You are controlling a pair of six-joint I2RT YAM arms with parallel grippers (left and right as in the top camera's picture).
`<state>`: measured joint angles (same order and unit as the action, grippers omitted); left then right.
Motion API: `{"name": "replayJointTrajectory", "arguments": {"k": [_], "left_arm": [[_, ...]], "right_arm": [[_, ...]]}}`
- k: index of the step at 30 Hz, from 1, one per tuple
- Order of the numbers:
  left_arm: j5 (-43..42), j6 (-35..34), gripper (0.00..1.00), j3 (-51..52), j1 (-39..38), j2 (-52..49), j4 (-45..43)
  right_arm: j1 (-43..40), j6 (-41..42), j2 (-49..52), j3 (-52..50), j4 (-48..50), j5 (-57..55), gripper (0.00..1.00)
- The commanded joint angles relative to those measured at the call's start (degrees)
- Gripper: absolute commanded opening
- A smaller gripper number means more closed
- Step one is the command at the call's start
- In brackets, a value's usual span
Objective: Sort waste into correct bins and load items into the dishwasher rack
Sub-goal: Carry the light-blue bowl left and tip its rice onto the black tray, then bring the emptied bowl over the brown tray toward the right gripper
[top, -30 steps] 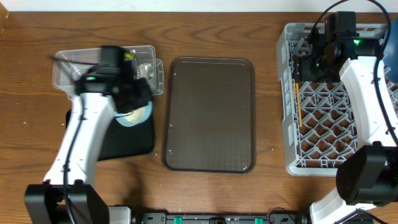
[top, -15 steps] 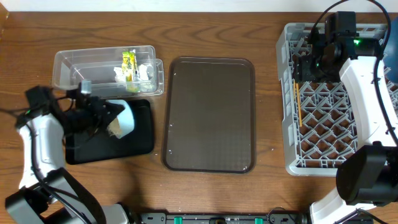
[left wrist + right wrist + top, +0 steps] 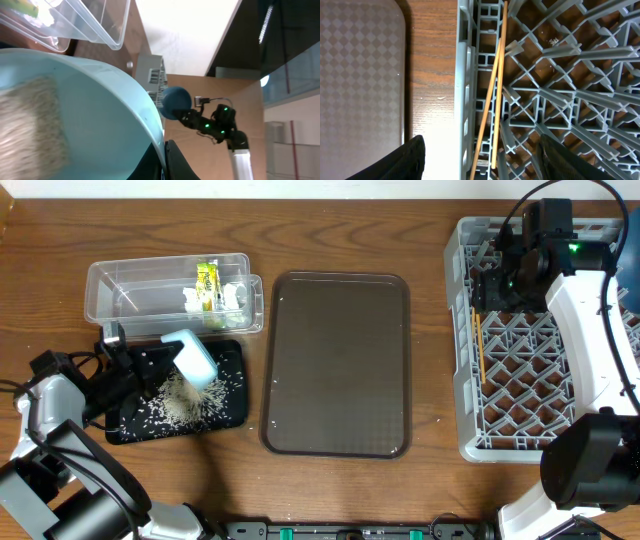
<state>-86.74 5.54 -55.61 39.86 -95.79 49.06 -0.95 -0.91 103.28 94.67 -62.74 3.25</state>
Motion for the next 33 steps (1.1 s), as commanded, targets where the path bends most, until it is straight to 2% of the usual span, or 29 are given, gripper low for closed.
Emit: {"name": "replayJointTrajectory", "arguments": {"k": [1,18,21,22,23,24,26,27,30,31,32,33], "left_arm": [[-3.4,-1.1,0.06,0.4,0.4,-0.2,0.2],[-3.1,-1.1,0.06,0.4,0.4,-0.2,-0.2],[6.0,-1.7,0.06,0.4,0.4,-0.2,-3.6],[10.4,-4.5,0.06,0.4,0.4,-0.2,-3.8],[11.1,-5.7,0.06,0.4,0.4,-0.2,-3.6],[8.3,-4.3,0.06,0.4,0.3,-0.2,-3.1],[-2.4,2.6,0.06,0.4,0.2,-0.2,-1.8],[-3.4,3.8,0.06,0.3,0.3,-0.2,-0.9],[1.2,4.2,0.06,0.3,0.6,-0.1,-2.2],[4.7,1.3,0.06,0.3,0.6,-0.1,-2.7],[4.8,-1.0,0.06,0.3,0.6,-0.1,-2.6],[1.5,0.2,0.06,0.3,0.6,-0.1,-2.2]], "right_arm": [[-0.2,-0.3,-0.8,0.8,-0.2,0.4,0.69],[-0.2,-0.3,-0.8,0.8,-0.5,0.4,0.69],[-0.2,-0.3,-0.8,0.8,-0.6,0.4,0.69],[-0.2,-0.3,-0.8,0.8,-0.6,0.4,0.69],[-0.2,-0.3,-0.8,0.8,-0.6,0.4,0.69],[-0.2,-0.3,-0.8,0.8,-0.7,0.4,0.69],[-0.2,-0.3,-0.8,0.8,-0.9,0.4,0.69],[-0.2,-0.3,-0.8,0.8,-1.0,0.4,0.69],[-0.2,-0.3,-0.8,0.8,-1.2,0.4,0.69],[-0.2,-0.3,-0.8,0.8,-1.2,0.4,0.69],[-0.2,-0.3,-0.8,0.8,-1.2,0.4,0.69],[-0.2,-0.3,-0.8,0.8,-1.2,0.4,0.69]]}}
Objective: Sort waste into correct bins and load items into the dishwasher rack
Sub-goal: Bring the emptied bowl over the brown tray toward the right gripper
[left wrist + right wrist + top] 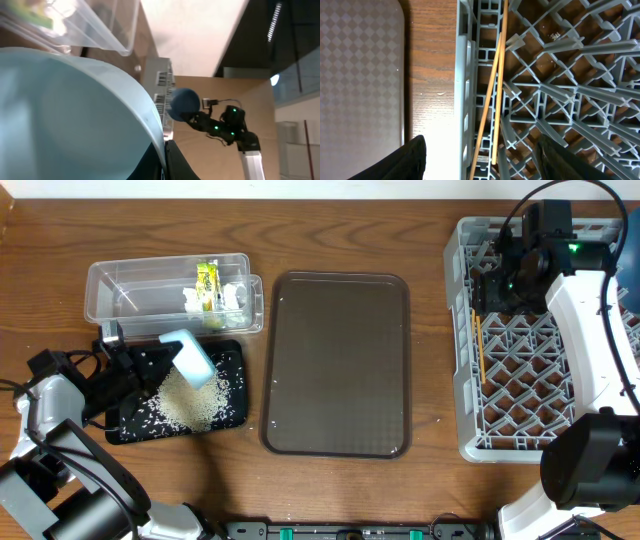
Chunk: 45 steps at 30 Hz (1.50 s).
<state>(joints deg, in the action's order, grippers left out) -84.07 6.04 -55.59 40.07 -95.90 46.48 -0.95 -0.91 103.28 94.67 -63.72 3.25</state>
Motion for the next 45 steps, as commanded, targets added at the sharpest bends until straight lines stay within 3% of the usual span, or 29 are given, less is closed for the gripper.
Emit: {"name": "replayJointTrajectory", "arguments": {"k": [1,3,6,12,22,30,36,41,45], "left_arm": [[-6.3,3.7,0.06,0.3,0.2,0.1,1.0],[-5.3,4.9,0.06,0.1,0.2,0.4,1.2],[0.9,0.8,0.06,0.1,0.4,0.4,0.9],[3.8,2.9,0.06,0.1,-3.2,2.4,3.0],[26.7,0.3,0.06,-0.5,-23.8,15.6,1.2],[40.5,-11.0,0.06,-0.5,-46.9,15.6,-14.3],[54.4,-13.9,0.06,-0.5,-60.8,9.7,-28.0],[61.7,-13.9,0.06,-0.5,-66.5,4.2,-34.4],[62.8,-13.9,0.06,-0.5,-68.5,1.0,-36.2]], "right_arm": [[-0.2,-0.3,-0.8,0.8,-0.2,0.4,0.69],[-0.2,-0.3,-0.8,0.8,-0.2,0.4,0.69],[-0.2,-0.3,-0.8,0.8,-0.2,0.4,0.69],[-0.2,-0.3,-0.8,0.8,-0.2,0.4,0.69],[-0.2,-0.2,-0.8,0.8,-0.2,0.4,0.69],[-0.2,-0.2,-0.8,0.8,-0.2,0.5,0.69],[-0.2,-0.2,-0.8,0.8,-0.2,0.5,0.69],[-0.2,-0.2,-0.8,0.8,-0.4,0.5,0.69],[-0.2,-0.2,-0.8,0.8,-0.2,0.5,0.68]]}}
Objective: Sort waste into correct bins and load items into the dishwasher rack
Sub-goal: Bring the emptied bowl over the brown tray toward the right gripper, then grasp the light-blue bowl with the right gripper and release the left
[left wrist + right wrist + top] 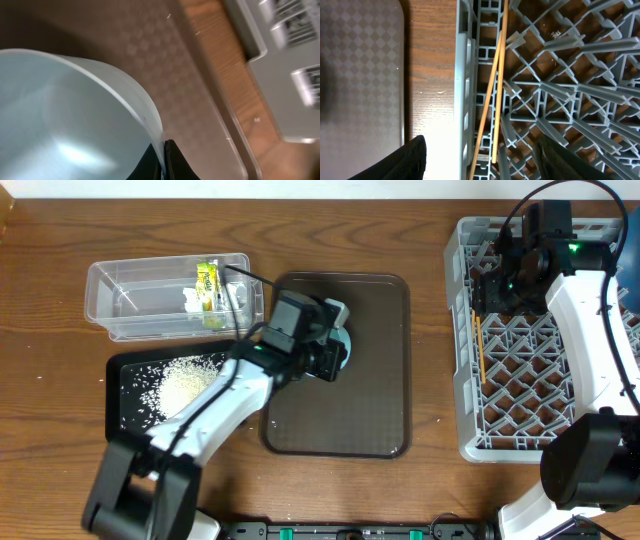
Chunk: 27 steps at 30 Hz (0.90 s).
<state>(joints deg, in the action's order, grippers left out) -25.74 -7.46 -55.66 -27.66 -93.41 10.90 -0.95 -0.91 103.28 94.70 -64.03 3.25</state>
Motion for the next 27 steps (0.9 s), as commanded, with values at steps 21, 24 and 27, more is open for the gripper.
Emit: {"name": "replayJointTrajectory", "arguments": {"k": [21,24,27], "left_arm": [[5.9,-0.4,0.55,-0.5,8.4,9.4,9.7],[5.9,-0.3,0.56,-0.5,13.7,14.8,15.6],[5.9,-0.3,0.56,-0.5,19.3,18.9,21.0]], "right_arm": [[12.7,-0.2,-0.3,0.5,6.6,9.2,0.67],[16.5,-0.2,0.8,-0.5,8.4,9.2,0.67],[19.5,-0.2,2.5,-1.8,9.7,8.7,0.66]]}}
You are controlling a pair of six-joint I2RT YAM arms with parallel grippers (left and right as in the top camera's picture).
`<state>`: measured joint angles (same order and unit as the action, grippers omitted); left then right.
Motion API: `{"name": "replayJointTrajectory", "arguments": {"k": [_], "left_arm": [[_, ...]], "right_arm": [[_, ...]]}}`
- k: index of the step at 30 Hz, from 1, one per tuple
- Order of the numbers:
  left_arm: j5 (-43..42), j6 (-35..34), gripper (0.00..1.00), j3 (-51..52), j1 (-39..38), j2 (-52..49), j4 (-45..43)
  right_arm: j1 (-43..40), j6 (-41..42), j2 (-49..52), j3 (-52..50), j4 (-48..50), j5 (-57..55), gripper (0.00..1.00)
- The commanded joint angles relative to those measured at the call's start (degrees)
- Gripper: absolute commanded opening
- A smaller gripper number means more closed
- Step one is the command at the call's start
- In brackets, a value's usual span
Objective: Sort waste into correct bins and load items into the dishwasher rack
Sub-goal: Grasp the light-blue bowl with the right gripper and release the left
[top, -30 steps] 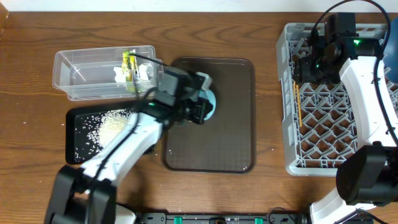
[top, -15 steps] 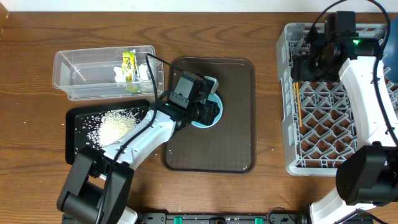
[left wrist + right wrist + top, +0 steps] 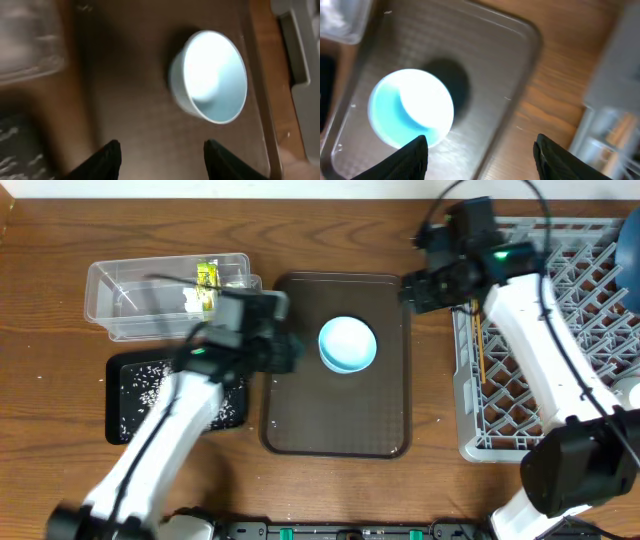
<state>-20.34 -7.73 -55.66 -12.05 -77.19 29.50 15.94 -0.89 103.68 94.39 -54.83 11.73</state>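
Note:
A light blue bowl [image 3: 347,344] stands upright and empty on the brown tray [image 3: 340,415]; it also shows in the left wrist view as the bowl [image 3: 210,75] and in the right wrist view as the bowl [image 3: 412,112]. My left gripper [image 3: 290,352] hangs just left of it, open with nothing between its fingers [image 3: 107,157]. My right gripper [image 3: 412,288] hovers over the tray's far right corner, open and empty, up and to the right of the bowl. The grey dishwasher rack [image 3: 540,380] holds two wooden chopsticks [image 3: 478,350] along its left side.
A clear plastic bin [image 3: 140,300] with wrappers sits at the back left. In front of it lies a black tray [image 3: 125,415] strewn with rice, partly under my left arm. A blue round thing shows at the rack's far right edge.
The bowl was in my left gripper above the brown tray; it now stands on the tray, let go, with the left gripper open beside it. My right gripper has moved from over the rack to the tray's corner.
My left gripper held the bowl tilted over the black tray with rice spilling out. Then the bowl was empty and the rice lay in that tray. Then the bowl was over the brown tray, where it now stands released. The right arm stayed over the rack until now.

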Motion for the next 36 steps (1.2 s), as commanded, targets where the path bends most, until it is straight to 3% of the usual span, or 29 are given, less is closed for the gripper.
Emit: {"name": "replayJointTrajectory", "arguments": {"k": [1,8,14,16,18,23,31,36], "left_arm": [[0.5,-0.1,0.57,-0.5,5.4,3.7,4.0],[0.5,-0.1,0.58,-0.5,16.3,6.4,12.9],[0.5,-0.1,0.61,-0.4,18.1,6.4,14.1],[0.5,-0.1,0.61,-0.4,18.1,6.4,14.1],[0.5,-0.1,0.61,-0.4,18.1,6.4,14.1],[0.5,-0.1,0.61,-0.4,18.1,6.4,14.2],[0.5,-0.1,0.61,-0.4,18.1,6.4,14.2],[0.5,-0.1,0.62,-0.4,18.1,6.4,14.2]], "right_arm": [[3.4,-0.3,2.9,-1.9,0.7,0.1,0.66],[7.6,0.0,10.6,-2.8,1.2,0.1,0.60],[9.1,2.2,16.7,-2.8,2.3,0.2,0.56],[9.5,2.2,18.1,-2.8,2.7,0.2,0.47],[9.6,2.5,19.0,-2.8,2.7,0.1,0.30],[9.2,2.8,18.8,-2.2,3.0,0.0,0.01],[4.7,2.8,12.3,4.8,-1.1,-10.1,0.01],[0.1,2.7,4.3,7.3,2.4,-26.3,0.01]]}}
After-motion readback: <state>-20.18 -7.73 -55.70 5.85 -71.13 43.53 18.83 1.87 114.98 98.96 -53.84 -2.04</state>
